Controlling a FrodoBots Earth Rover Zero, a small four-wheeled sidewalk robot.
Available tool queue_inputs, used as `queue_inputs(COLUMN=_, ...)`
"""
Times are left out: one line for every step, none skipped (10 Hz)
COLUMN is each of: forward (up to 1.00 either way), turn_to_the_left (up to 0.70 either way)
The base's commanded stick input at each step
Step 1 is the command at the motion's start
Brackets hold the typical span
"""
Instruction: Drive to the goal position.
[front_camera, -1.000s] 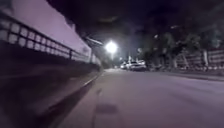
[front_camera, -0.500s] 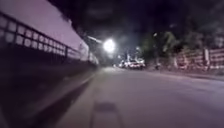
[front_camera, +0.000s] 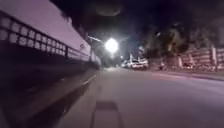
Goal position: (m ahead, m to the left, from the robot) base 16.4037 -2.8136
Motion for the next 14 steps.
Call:
queue_inputs(forward=0.7, turn_to_the_left=-0.1)
queue_inputs(forward=0.7, turn_to_the_left=-0.14)
queue_inputs(forward=0.7, turn_to_the_left=-0.18)
queue_inputs(forward=0.7, turn_to_the_left=-0.22)
queue_inputs(forward=0.7, turn_to_the_left=-0.26)
queue_inputs(forward=0.7, turn_to_the_left=-0.3)
queue_inputs(forward=0.7, turn_to_the_left=-0.34)
queue_inputs(forward=0.7, turn_to_the_left=-0.34)
queue_inputs(forward=0.7, turn_to_the_left=0.0)
queue_inputs(forward=0.7, turn_to_the_left=0.0)
queue_inputs(forward=0.7, turn_to_the_left=0.0)
queue_inputs(forward=0.7, turn_to_the_left=0.0)
queue_inputs(forward=0.7, turn_to_the_left=-0.35)
queue_inputs(forward=0.7, turn_to_the_left=-0.35)
